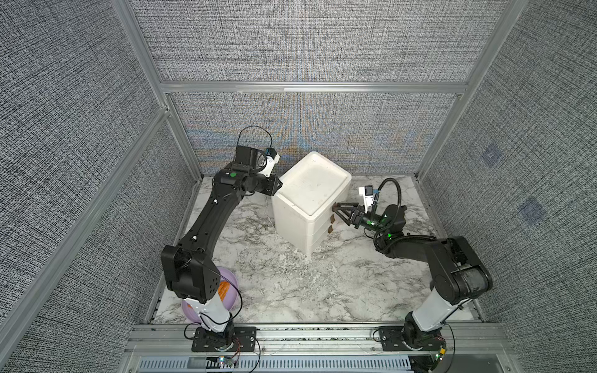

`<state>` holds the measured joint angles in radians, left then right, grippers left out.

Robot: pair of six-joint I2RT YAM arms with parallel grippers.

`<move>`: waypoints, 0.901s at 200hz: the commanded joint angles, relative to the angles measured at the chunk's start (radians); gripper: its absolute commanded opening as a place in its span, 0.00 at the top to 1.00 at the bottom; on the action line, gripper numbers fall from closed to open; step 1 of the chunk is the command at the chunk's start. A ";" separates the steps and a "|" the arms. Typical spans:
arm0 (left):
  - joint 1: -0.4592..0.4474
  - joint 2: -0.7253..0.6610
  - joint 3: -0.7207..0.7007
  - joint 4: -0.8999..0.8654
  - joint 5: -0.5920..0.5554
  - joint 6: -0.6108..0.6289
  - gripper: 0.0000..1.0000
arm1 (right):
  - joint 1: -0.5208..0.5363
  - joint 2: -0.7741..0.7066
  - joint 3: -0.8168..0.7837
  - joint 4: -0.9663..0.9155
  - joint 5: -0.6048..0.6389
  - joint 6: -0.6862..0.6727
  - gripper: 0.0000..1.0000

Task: Take the microphone out of the drawer
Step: Open the drawer in the storage box.

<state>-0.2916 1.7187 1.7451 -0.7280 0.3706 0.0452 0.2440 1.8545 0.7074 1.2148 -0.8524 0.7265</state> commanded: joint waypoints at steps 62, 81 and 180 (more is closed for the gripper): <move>0.000 0.007 -0.006 -0.021 0.032 0.007 0.72 | 0.038 -0.001 0.032 -0.092 0.070 -0.102 0.46; 0.000 0.006 -0.007 -0.021 0.034 0.007 0.72 | 0.052 -0.003 0.046 -0.146 0.095 -0.149 0.47; 0.000 -0.003 -0.015 -0.019 0.032 0.010 0.71 | 0.071 -0.003 0.124 -0.340 0.106 -0.375 0.68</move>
<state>-0.2897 1.7187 1.7332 -0.7074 0.3557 0.0463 0.3073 1.8435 0.7959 0.9291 -0.7074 0.4068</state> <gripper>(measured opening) 0.285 0.351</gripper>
